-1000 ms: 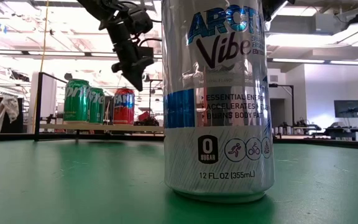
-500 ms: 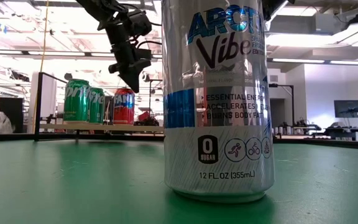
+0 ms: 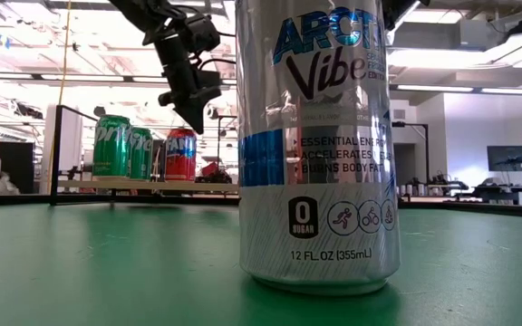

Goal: Place canned beverage on shelf
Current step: Put the top orange soda can on the shelf

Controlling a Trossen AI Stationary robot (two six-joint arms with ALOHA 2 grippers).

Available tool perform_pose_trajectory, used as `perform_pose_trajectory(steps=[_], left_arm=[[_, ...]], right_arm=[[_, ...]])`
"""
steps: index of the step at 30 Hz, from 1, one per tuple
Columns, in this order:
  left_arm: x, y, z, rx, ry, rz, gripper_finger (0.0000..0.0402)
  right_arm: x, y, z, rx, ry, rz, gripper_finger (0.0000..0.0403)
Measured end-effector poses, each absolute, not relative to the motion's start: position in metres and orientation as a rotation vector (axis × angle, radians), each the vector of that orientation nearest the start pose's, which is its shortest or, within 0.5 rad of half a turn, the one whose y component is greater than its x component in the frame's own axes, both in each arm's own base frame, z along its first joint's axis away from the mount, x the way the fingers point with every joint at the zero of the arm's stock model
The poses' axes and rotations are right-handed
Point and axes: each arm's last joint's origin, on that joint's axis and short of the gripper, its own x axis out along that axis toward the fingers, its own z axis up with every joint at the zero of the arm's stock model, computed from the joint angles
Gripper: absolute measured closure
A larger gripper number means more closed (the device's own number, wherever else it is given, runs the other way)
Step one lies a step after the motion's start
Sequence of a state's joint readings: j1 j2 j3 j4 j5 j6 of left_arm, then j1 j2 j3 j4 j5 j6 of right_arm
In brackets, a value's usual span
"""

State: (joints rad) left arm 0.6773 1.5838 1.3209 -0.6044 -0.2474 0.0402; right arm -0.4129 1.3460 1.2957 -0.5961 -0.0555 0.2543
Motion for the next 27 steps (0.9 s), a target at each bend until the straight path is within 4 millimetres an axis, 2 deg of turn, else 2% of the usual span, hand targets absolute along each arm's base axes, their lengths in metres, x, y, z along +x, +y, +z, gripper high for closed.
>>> perform_pose_trajectory(steps=[8,27], left_arm=[[0.2513,0.2244,0.2879,-0.185,0.898,0.879,0.0402],[0.2507,0.2244,0.2875,-0.207,0.895,0.89,0.0402]], right_arm=[[0.2626,-0.1132,0.3502,0.401,0.586,-0.426,0.0033],[0.2629,-0.1125,0.3502,0.412,0.587,-0.403,0.0033]])
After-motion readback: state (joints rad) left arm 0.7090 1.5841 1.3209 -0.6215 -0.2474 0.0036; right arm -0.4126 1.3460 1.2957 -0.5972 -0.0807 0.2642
